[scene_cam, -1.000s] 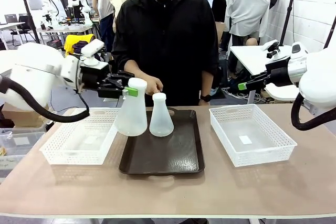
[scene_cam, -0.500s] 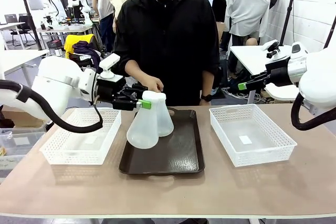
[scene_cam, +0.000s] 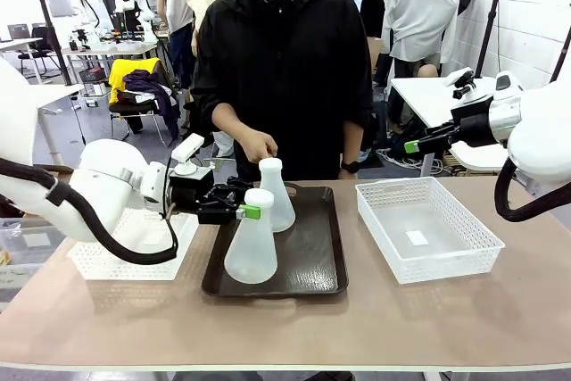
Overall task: Prepare the laboratory tools.
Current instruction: Place the picked Big flask upright in the Handle tray as directed by the person.
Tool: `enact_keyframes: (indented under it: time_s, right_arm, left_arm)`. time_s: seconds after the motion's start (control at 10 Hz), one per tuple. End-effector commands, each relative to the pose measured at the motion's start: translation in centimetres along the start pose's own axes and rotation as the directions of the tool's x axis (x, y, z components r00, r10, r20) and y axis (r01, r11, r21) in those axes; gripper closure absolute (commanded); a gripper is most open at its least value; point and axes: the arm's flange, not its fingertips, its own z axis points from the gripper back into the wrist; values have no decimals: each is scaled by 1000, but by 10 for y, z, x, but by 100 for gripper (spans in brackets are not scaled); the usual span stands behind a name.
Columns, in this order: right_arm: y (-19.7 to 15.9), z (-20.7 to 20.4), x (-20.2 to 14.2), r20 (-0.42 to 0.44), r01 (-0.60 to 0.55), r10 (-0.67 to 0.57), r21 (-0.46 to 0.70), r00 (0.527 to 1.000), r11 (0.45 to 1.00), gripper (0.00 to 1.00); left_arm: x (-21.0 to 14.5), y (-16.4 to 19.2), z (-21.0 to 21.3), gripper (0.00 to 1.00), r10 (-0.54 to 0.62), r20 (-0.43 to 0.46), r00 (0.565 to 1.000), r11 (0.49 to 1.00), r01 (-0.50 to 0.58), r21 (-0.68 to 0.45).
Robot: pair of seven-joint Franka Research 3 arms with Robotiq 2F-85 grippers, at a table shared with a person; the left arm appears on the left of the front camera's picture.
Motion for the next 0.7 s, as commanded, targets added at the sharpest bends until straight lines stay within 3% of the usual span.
enact_keyframes:
  time_s: [0.0, 0.6]
  right_arm:
    - [0, 0, 2, -8, 5, -5, -1, 1000, 1000, 0]
    - [0, 0, 2, -8, 5, -5, -1, 1000, 1000, 0]
  left_arm:
    - [-2, 8, -7, 100, -55, 89, 994, 997, 49, 65]
    - [-20, 37, -33, 100, -103, 16, 995, 984, 100, 147]
